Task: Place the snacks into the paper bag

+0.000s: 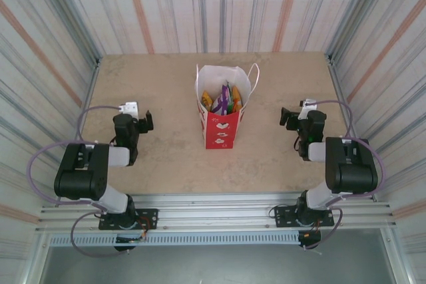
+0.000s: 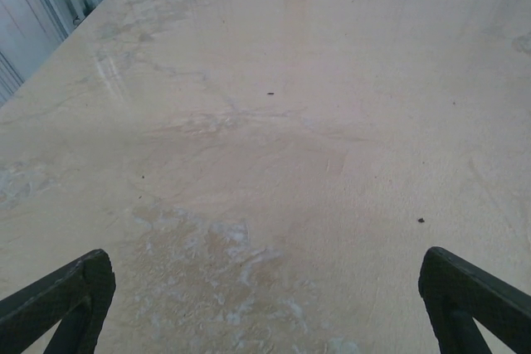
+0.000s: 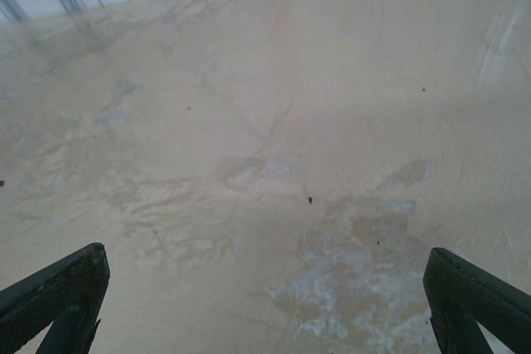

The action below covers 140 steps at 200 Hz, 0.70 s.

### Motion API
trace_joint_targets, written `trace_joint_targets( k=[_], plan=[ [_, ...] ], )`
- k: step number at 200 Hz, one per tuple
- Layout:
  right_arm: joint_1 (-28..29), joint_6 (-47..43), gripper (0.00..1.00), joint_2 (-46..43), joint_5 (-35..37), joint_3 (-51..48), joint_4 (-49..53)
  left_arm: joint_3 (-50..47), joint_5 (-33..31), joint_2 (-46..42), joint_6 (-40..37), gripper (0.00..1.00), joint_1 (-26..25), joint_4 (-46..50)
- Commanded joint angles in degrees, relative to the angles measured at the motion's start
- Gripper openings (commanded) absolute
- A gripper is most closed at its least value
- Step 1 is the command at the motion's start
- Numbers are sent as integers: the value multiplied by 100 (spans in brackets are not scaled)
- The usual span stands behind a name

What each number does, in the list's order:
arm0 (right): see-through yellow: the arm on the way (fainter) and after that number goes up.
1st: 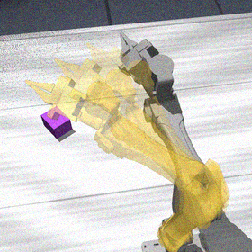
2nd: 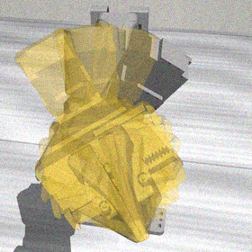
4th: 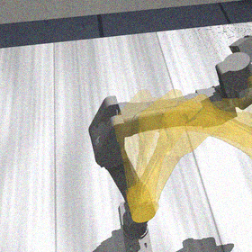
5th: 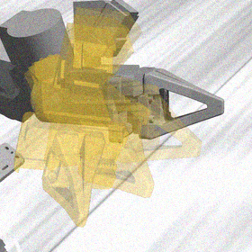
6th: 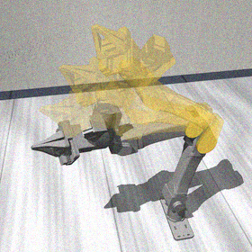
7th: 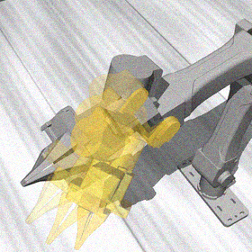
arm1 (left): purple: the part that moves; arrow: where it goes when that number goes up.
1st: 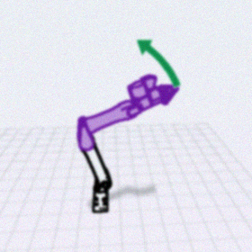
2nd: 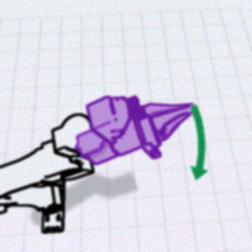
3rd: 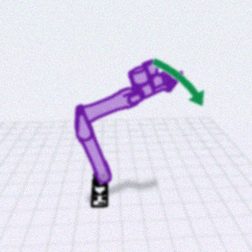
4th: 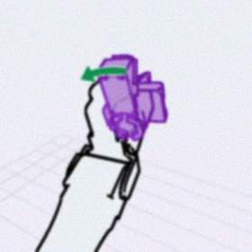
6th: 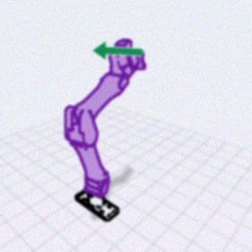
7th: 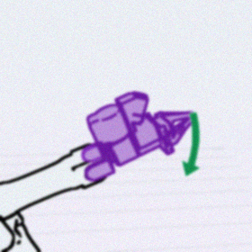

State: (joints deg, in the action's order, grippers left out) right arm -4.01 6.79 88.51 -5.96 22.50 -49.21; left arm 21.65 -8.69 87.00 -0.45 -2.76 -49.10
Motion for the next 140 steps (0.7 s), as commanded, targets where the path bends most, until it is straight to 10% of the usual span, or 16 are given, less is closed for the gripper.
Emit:
trace_joint_targets(
  k=[1, 140],
  plan=[
    [22, -155, 99, 6, 137, 36, 200, 56, -229, -74, -95, 99, -66, 184],
    [15, -159, 99, 7, 143, 47, 210, 54, -266, -69, -102, 99, -83, 143]
  ],
)
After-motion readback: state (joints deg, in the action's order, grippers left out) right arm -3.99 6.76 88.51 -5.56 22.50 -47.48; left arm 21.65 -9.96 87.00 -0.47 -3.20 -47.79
